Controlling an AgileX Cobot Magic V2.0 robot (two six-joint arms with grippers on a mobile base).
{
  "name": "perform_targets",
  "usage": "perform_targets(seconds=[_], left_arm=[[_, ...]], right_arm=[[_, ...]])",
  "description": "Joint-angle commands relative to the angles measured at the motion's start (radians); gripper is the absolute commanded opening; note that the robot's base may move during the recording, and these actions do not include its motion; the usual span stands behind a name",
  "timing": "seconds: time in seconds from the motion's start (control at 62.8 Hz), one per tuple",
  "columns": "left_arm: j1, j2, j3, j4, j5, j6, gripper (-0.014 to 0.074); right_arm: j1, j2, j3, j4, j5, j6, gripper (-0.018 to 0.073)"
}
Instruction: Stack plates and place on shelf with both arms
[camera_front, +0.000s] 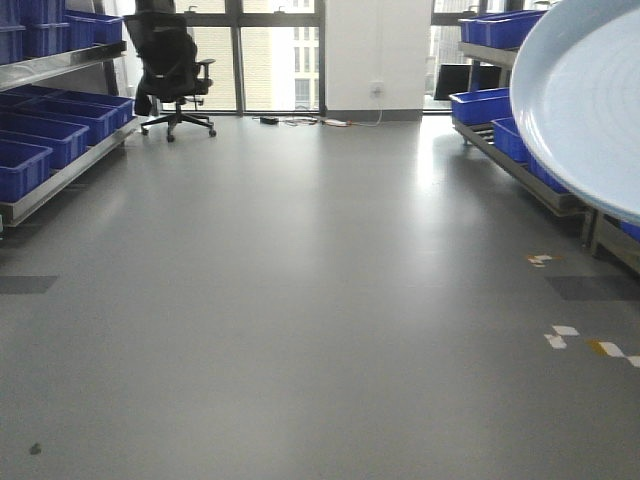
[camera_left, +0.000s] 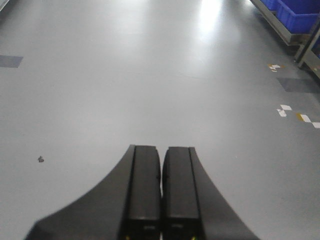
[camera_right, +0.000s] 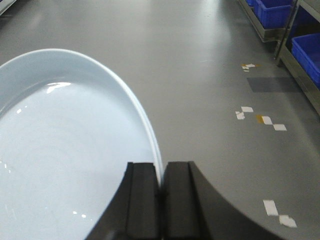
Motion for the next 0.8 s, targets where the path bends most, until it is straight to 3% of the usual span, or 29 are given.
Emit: perform_targets(seconds=[0.0,0.78], left_arm=[[-0.001,0.000,-0.028,-0.004,-0.080,-0.009,0.0092],[-0.001,0.000,-0.028,-0.004,-0.080,-0.009,0.0092]], right_arm=[[-0.004,-0.003,-0.033,-0.004,-0.107,-0.005,0.0048],[-0.004,-0.003,-0.033,-0.004,-0.107,-0.005,0.0048]])
